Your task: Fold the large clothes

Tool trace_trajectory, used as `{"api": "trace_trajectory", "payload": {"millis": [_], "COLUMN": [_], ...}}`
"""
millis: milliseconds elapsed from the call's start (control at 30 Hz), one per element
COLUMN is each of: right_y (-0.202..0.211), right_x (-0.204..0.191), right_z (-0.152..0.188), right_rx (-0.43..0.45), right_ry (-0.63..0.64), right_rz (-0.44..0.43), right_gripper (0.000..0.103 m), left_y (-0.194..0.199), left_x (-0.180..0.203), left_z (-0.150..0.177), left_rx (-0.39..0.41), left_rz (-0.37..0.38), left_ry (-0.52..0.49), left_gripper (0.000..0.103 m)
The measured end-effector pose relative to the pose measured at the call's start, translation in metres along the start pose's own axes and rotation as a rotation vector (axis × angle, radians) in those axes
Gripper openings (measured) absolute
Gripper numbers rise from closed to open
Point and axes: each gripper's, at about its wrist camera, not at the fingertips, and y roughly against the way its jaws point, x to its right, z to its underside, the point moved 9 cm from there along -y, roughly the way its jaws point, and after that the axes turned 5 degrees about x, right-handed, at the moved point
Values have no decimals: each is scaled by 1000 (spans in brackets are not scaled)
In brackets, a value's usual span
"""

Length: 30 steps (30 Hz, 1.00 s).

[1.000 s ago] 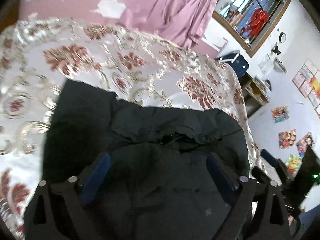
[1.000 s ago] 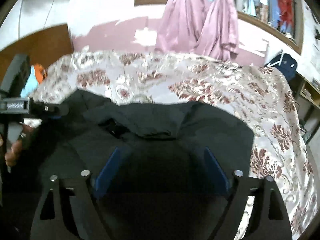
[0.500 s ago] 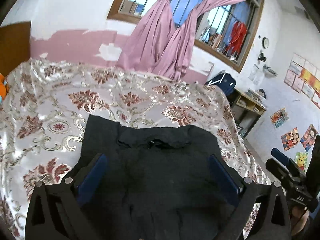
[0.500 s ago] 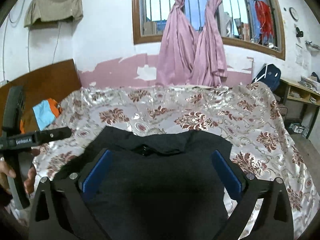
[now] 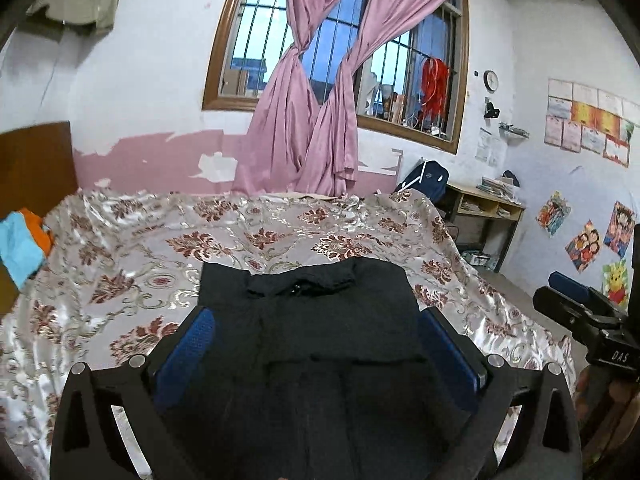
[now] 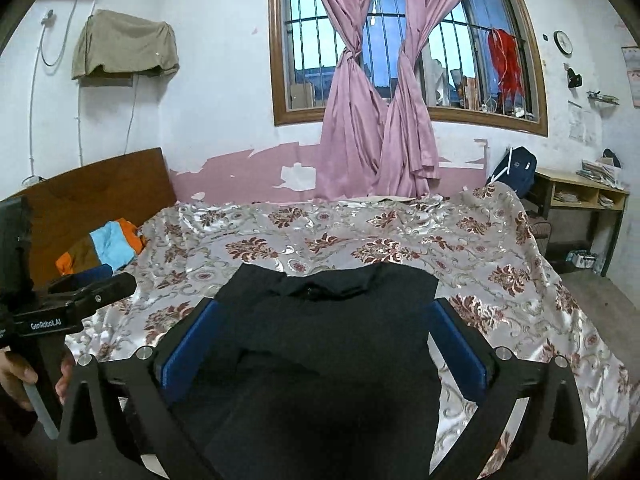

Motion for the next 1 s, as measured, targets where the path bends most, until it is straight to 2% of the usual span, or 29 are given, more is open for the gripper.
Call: {"api": "trace_trajectory", "payload": {"millis": [267,400,567,667,833,1000], "right_y": [53,67,79,79,83,76], "right_x": [-13,-17,-23,-26,-27,-26], "right_z": [28,49,72,84,96,114], "right_rx": [30,20,8,-4,-27,-59], "right_ry": [-25,-23,24,69,64,42], "right_rz": [-10,-2,20,46,38,27], "right_gripper": [101,101,101,101,101,101], "left_y": [59,75,79,77,81,79], "left_x": [18,20,17,7,-10,-25], "left_z": [15,20,31,41,53,80], "left_rx": [4,-2,-33,-73,-96,-133], "left_rz": [-66,-75,-76,-110,-120,-132], "left_ry": [-129,-144,-154,-175,-139,-123], "left_gripper": [103,103,103,103,103,103]}}
